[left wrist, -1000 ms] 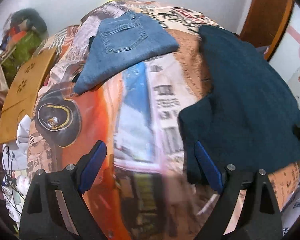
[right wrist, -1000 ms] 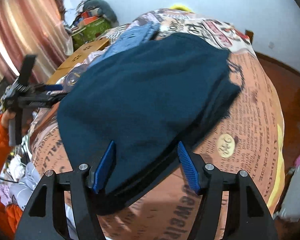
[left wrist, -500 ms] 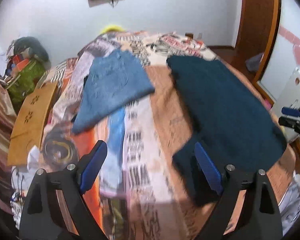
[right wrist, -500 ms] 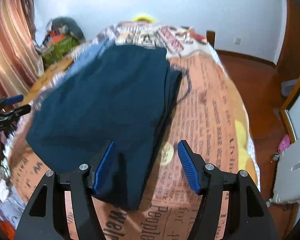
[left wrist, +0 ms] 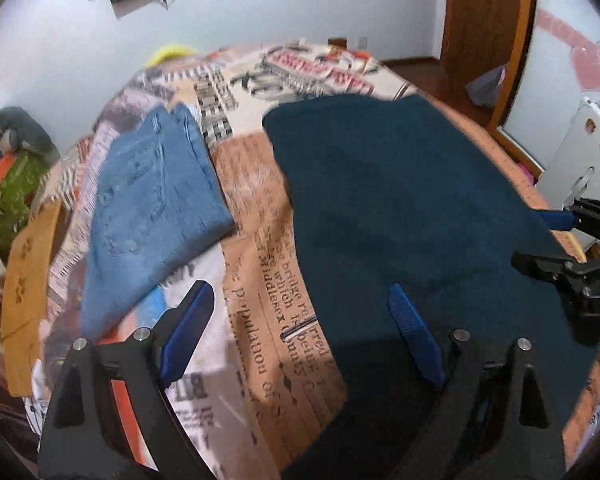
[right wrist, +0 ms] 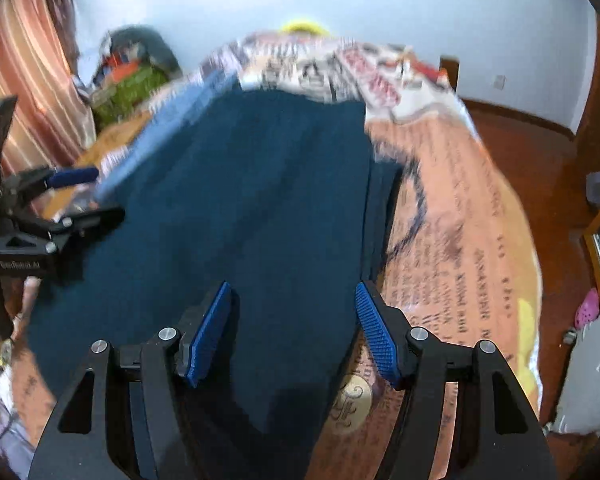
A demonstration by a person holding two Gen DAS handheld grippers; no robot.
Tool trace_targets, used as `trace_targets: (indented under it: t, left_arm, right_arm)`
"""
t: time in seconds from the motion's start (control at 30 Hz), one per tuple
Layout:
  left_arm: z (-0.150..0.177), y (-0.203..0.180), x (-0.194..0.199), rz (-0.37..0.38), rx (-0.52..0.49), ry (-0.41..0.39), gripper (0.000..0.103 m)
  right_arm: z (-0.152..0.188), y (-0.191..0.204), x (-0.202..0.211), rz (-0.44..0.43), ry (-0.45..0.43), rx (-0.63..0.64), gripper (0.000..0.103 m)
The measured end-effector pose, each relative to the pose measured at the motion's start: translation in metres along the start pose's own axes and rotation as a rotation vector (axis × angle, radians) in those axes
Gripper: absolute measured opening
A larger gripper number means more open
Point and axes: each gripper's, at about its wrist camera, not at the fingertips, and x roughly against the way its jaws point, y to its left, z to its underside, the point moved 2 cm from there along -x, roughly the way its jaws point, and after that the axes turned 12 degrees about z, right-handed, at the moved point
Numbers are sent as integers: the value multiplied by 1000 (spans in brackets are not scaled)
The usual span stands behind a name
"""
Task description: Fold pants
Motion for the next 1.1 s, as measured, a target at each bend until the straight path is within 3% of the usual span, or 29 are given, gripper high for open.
trace_targets:
  t: [0.1, 0.23, 0.4, 0.5, 0.67, 0.77, 0.8, 1.1]
  left_arm:
    - [-1, 9, -3, 42, 44, 1, 91]
    - [-10, 13, 10, 55, 43, -10, 91]
    - [-25, 13, 23, 190, 68, -19, 91]
    - [-29, 11, 12, 273, 77, 40, 94]
    - [-22, 7, -16, 333, 78, 173, 94]
    - [-23, 12, -24, 392, 108, 203, 94]
    - [-24, 14, -26, 409, 118, 211, 94]
    - [-36, 27, -59, 544, 187, 270, 98]
  right_arm:
    - [2, -6, -3, -38, 20, -33, 60]
    - [1, -12, 13, -17, 15, -42, 63]
    - [-4, -19, 30, -68, -6, -79, 64]
    - [-9, -19, 30, -93, -2, -97, 68]
    - [-5, -19, 5, -144, 72, -126, 68]
    - [2, -24, -12, -162, 125, -160, 69]
    - [3, -26, -16, -182, 129, -175, 74]
    - [-1, -32, -36, -247, 126, -199, 83]
